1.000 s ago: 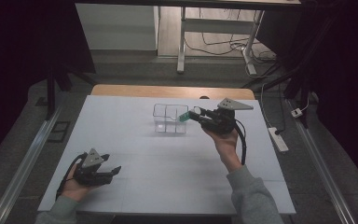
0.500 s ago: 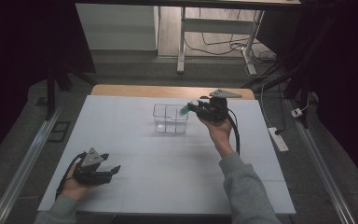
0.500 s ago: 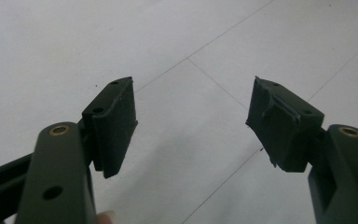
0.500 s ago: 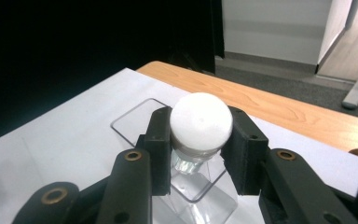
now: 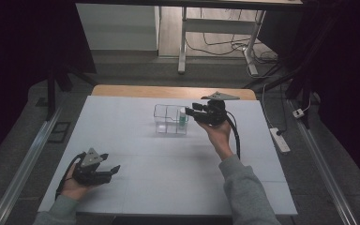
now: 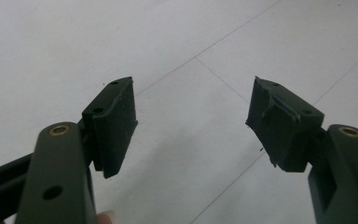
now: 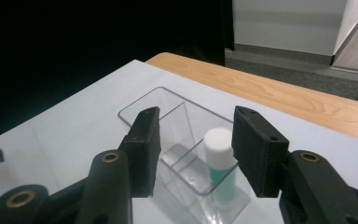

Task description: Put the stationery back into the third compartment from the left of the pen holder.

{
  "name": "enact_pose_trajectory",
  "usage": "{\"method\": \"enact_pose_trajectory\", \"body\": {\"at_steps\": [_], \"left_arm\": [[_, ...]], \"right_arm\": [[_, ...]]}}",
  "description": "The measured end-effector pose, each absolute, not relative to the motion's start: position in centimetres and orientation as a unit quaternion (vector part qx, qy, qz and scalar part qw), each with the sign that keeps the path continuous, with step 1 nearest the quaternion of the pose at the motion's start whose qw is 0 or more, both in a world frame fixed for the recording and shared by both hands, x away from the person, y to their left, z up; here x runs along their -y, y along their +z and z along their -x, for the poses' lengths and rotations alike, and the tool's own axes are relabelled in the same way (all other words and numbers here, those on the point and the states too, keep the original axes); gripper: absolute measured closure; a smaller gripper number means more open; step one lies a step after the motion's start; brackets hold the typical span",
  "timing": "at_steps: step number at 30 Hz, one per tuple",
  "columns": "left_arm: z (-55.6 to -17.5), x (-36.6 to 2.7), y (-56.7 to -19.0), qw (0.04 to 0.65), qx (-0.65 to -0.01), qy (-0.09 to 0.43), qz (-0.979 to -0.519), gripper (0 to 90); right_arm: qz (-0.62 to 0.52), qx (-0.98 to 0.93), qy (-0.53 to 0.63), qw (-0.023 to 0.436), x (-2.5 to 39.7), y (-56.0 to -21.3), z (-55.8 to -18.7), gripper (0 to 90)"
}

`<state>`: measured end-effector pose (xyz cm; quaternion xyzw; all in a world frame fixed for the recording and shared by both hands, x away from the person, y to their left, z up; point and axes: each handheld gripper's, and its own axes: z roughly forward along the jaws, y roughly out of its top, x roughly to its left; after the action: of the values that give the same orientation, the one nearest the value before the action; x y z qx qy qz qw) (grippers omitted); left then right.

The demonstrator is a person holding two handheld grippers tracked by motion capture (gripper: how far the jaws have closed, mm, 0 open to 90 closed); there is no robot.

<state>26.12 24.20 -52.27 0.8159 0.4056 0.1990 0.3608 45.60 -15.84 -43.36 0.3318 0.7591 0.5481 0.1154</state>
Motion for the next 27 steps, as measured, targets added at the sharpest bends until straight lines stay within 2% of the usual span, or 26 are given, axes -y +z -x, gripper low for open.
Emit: {"method": "enact_pose_trajectory", "body": {"at_steps": [18, 27], "left_arm": [[-26.1, -24.1, -52.3, 0.361, -0.403, 0.197, -0.818, 31.8], [-26.2, -23.9, -52.3, 0.362, -0.4, 0.192, -0.82, 31.8]], "right_arm": [[-0.318, -0.782, 0.525, 0.108, 20.0, -45.7, -39.8, 45.8], [-0.305, -0.801, 0.503, 0.11, 23.5, -47.3, -36.0, 42.3]]}}
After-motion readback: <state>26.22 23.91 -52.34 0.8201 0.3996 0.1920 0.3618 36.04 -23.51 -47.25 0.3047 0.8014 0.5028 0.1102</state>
